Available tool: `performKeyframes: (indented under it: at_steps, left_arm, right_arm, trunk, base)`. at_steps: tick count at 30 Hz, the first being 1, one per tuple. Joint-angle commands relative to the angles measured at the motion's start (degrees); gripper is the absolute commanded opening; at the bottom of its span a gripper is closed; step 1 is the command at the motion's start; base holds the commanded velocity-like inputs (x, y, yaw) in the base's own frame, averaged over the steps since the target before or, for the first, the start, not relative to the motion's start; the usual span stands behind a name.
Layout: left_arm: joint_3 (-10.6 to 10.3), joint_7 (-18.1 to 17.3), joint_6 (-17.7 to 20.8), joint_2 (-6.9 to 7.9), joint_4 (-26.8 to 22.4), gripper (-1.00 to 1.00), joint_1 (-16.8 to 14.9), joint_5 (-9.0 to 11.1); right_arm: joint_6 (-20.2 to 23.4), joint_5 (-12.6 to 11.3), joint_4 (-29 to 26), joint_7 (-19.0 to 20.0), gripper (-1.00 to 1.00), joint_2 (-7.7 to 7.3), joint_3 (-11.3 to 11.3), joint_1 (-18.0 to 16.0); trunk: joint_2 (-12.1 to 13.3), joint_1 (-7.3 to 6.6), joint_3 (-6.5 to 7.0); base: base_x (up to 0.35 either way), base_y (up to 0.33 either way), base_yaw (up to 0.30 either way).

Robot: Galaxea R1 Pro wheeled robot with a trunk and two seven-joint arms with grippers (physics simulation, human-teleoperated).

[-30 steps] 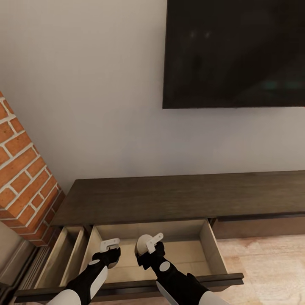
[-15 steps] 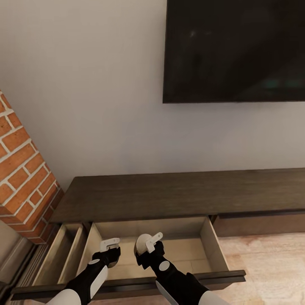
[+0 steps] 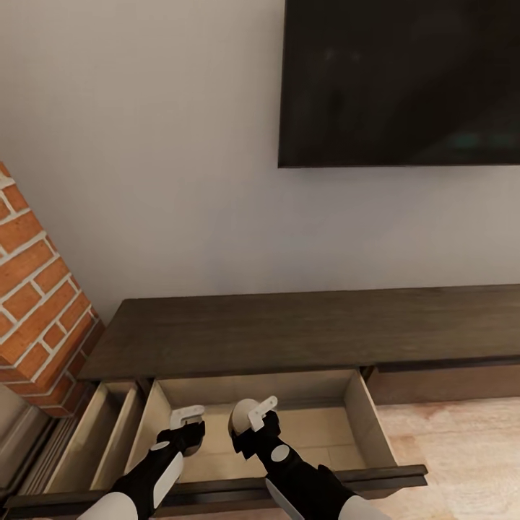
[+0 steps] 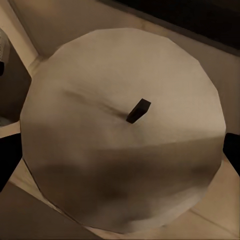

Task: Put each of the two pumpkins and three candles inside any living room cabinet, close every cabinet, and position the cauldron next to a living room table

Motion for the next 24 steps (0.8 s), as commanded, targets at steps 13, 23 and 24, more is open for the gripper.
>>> performKeyframes:
  at_steps: [13,23,24]
  left_arm:
    - [-0.10,0.06,-0.05,-0.17,-0.57,-1.00,-0.01,-0.27]
    - [0.07,-0.29,0.02,0.38,-0.57,-1.00,-0.01,-0.12]
    - [0.04,-0.29,0.00,0.37,-0.57,-1.00,-0.01,-0.11]
  right_arm:
    - [0.32,-0.16,0.13,0.01,-1.00,0.00,-0.05,-0.01]
    - [0.07,-0.02,-0.02,0.01,-1.00,0.00,-0.09,-0.01]
    - [0.07,-0.02,-0.02,0.01,-1.00,0.00,-0.09,-0.01]
  trunk:
    - [-4.83,2.64,-2.16]
    - [-4.83,2.64,-2.16]
    - [-4.83,2.64,-2.16]
  base:
    - [0.012,0.000,0.000]
    - [0.000,0.046,0.000]
    - [0.000,0.237,0.000]
